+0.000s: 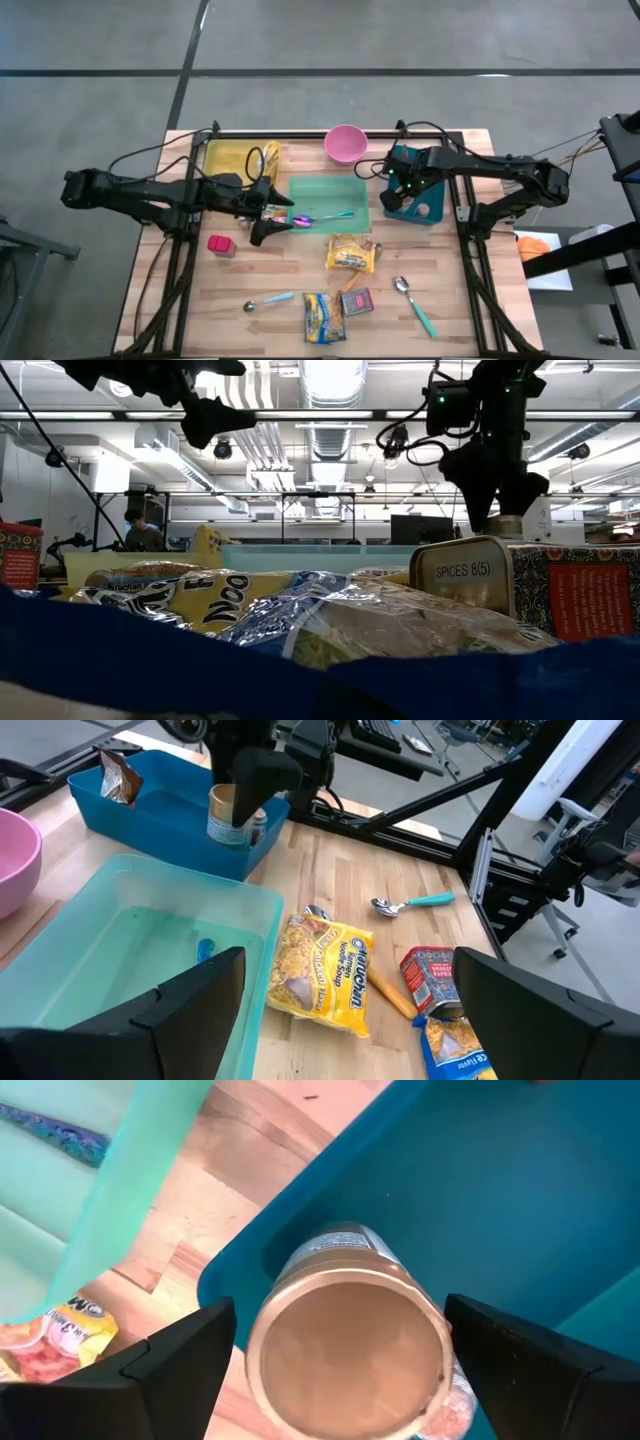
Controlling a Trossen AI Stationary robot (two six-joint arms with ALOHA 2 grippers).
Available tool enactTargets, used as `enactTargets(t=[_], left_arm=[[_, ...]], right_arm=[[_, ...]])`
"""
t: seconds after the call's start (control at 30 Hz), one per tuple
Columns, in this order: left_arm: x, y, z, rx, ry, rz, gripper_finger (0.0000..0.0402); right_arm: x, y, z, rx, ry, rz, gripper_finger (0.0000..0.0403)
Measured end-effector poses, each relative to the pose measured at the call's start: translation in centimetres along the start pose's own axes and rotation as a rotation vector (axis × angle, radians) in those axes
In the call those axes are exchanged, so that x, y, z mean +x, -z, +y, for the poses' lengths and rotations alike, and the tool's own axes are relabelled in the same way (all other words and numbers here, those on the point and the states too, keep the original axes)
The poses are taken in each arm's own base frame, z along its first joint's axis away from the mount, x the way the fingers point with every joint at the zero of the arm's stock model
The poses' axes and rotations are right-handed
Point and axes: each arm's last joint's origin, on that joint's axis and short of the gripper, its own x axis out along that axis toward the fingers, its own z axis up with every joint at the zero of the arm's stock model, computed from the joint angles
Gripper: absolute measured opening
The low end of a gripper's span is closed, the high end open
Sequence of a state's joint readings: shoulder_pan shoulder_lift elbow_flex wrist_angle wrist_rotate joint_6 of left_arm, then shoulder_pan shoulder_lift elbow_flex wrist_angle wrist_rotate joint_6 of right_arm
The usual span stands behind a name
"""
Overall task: Pick & Place Food Item
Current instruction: Put the gold seasoning bottle into the blue bin, then put the yellow noodle pack into the yellow bin
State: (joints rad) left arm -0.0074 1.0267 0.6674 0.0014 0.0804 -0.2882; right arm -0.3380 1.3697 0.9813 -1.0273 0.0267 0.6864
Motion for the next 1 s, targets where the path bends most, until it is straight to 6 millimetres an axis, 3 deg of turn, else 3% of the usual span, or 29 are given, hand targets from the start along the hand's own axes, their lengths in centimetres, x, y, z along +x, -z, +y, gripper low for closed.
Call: enactTargets(t=[0.33,0.63,0.83,1.0], left_arm=[[0.0,0.1,0.0,-0.002,0.017,0.012,0.036],[0.0,0.1,0.0,-0.001,0.018,0.012,0.036],[0.0,0.1,0.0,-0.037,0.017,0.014,0.036],[0.0,0.3,0.0,-0.111,0.012,0.036,0.036]], right_arm=[[-3.7,0.3,0.5,-0.054,0.137,-0.019,0.0354],[-7.9,1.5,3.3,-0.088,0.072,-0.114,0.0354],[-9.4,3.4,5.4,-0.067,0.001,-0.14,0.0354],[-9.2,7.1,7.5,-0.019,-0.05,-0.122,0.0354]])
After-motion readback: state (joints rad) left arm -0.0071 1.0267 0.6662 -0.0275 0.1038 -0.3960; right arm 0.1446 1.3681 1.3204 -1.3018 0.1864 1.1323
